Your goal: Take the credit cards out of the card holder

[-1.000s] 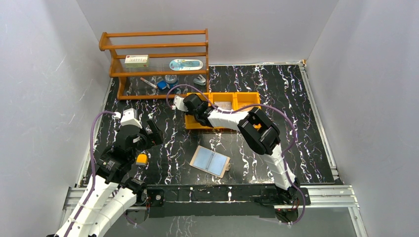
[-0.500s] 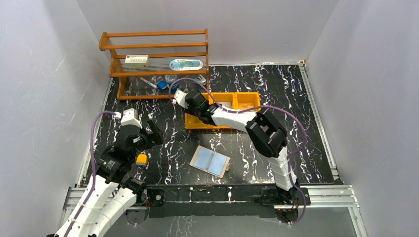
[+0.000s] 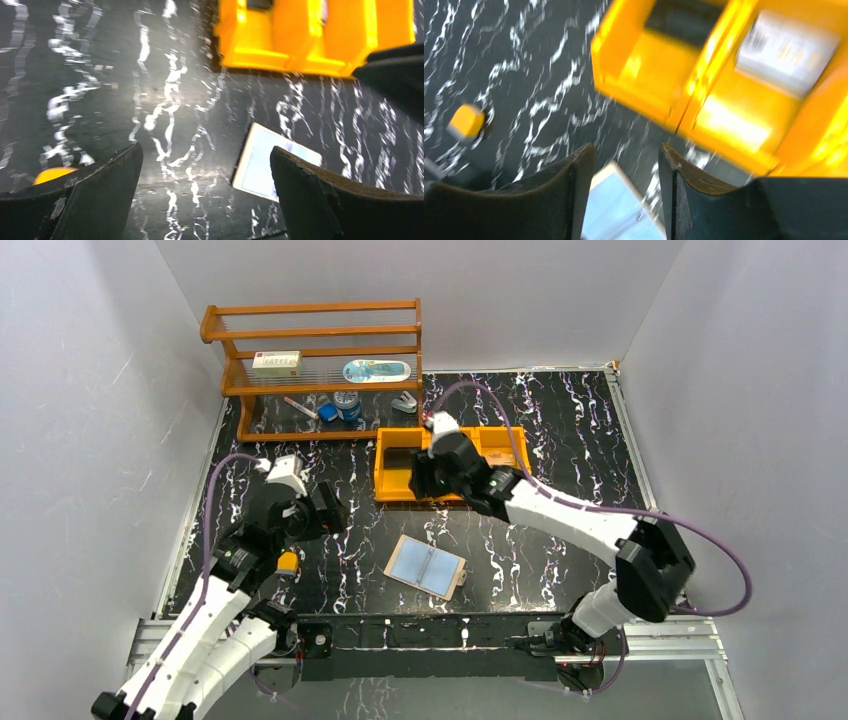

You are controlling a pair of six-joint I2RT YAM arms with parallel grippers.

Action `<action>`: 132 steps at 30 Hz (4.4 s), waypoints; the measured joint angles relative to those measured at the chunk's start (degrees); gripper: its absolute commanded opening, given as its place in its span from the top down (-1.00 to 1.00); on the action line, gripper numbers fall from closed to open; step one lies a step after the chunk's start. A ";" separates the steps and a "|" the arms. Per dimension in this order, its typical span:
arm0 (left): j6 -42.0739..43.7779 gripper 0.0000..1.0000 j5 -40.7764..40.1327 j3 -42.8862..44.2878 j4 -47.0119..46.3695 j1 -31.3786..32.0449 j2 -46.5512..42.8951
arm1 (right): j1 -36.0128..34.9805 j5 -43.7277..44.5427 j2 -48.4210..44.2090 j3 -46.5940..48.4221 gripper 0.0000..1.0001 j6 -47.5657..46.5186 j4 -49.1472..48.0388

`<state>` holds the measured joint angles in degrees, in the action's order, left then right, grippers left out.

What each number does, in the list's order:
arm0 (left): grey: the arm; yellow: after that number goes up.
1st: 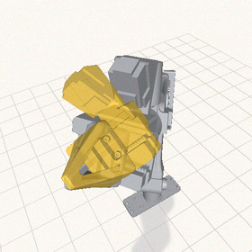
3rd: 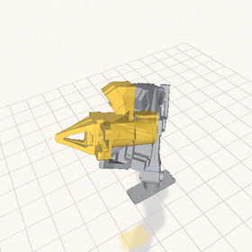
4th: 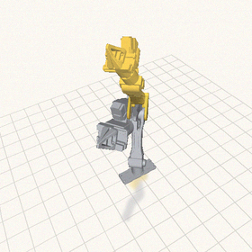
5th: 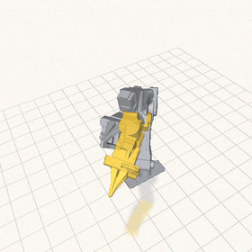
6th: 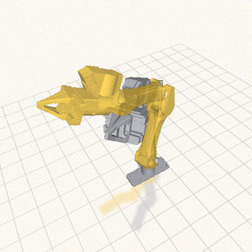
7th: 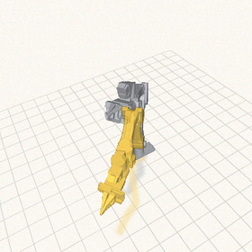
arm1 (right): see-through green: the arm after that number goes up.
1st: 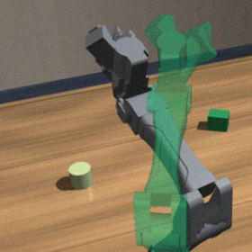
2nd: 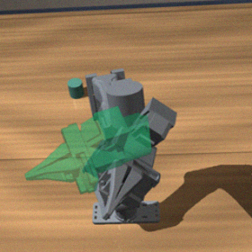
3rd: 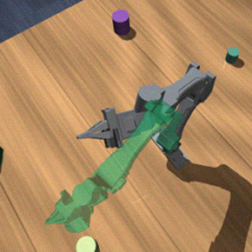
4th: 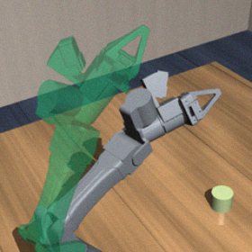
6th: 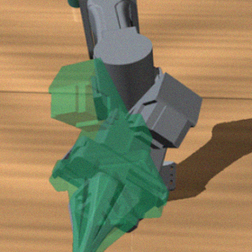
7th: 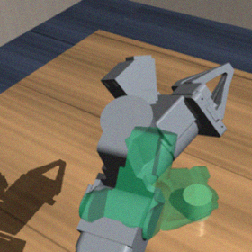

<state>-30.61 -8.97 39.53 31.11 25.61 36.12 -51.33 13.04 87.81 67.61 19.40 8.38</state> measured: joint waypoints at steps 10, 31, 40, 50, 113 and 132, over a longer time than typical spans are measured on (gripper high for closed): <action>-2.69 -0.77 30.58 -3.65 -17.35 1.60 21.73 | -0.48 -12.90 -8.28 -25.90 0.02 30.97 1.42; -2.34 -0.77 29.38 -1.05 -19.06 14.91 38.64 | -2.05 -14.64 -13.49 -33.05 0.02 41.92 1.92; -0.92 -0.72 28.59 0.00 -18.14 16.02 41.88 | -2.05 -14.29 -12.02 -33.35 0.08 41.68 2.25; -0.09 -0.61 26.14 1.70 -16.87 18.58 45.00 | -2.19 -14.29 -9.46 -33.22 0.11 41.94 -0.26; -1.51 0.12 16.83 6.23 -13.97 25.86 50.14 | -2.80 -13.05 -11.96 -33.94 0.07 43.32 3.98; -1.97 0.22 16.85 4.42 -15.96 25.77 49.11 | -4.31 -10.49 -10.12 -30.14 0.07 40.89 8.20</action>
<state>-32.58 7.88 43.94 15.16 51.37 85.23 -55.64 2.55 77.69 37.47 60.29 16.58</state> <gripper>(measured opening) 0.395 0.461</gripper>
